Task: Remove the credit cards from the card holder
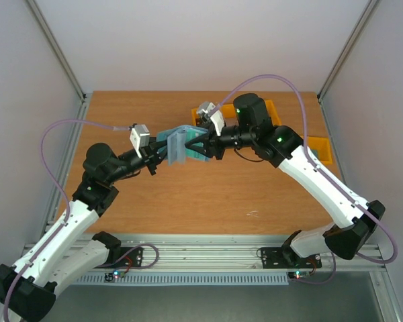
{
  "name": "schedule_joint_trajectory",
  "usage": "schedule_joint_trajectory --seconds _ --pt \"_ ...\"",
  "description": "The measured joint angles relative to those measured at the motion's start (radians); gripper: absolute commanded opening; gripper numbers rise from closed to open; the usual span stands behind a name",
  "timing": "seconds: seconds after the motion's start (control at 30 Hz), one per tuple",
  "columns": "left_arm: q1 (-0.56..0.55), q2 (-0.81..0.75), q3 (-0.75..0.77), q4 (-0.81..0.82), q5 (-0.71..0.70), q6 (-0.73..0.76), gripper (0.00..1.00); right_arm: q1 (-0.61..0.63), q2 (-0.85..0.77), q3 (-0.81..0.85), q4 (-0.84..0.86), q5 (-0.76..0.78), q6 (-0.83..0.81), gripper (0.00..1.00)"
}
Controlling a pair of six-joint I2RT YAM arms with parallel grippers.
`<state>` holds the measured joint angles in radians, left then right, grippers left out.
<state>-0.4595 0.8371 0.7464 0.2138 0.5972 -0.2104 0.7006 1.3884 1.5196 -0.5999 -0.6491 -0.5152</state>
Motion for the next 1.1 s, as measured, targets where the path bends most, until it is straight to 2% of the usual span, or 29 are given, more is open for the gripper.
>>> schedule_joint_trajectory --seconds 0.07,0.1,0.2,0.23,0.63,0.67,0.7,0.77,1.1 --pt "0.000 -0.001 0.000 0.000 0.003 0.000 0.05 0.001 0.008 0.021 -0.006 0.013 0.016 0.18" --pt "0.000 -0.002 0.000 0.000 0.005 0.001 0.12 0.001 0.014 0.031 -0.012 0.022 0.024 0.15" --pt "-0.001 -0.002 0.000 0.000 0.021 0.004 0.46 0.002 0.040 0.064 -0.037 0.047 0.045 0.04" --pt "-0.001 -0.003 0.000 0.001 0.021 0.003 0.51 0.003 0.050 0.074 -0.044 0.057 0.052 0.02" --pt "-0.002 -0.005 -0.002 -0.008 -0.027 -0.012 0.76 0.017 0.091 0.121 -0.114 0.141 0.098 0.01" --pt "-0.002 -0.005 -0.003 -0.010 -0.028 -0.006 0.81 0.020 0.093 0.133 -0.118 0.147 0.100 0.01" --pt "-0.002 -0.004 -0.004 -0.011 -0.031 0.002 0.96 0.026 0.096 0.147 -0.124 0.156 0.104 0.01" --pt "-0.003 -0.004 -0.006 -0.016 -0.038 0.020 0.99 0.042 0.104 0.182 -0.137 0.178 0.109 0.01" --pt "-0.014 -0.004 -0.027 -0.021 -0.057 0.172 0.99 0.074 0.145 0.260 -0.188 0.311 0.154 0.01"
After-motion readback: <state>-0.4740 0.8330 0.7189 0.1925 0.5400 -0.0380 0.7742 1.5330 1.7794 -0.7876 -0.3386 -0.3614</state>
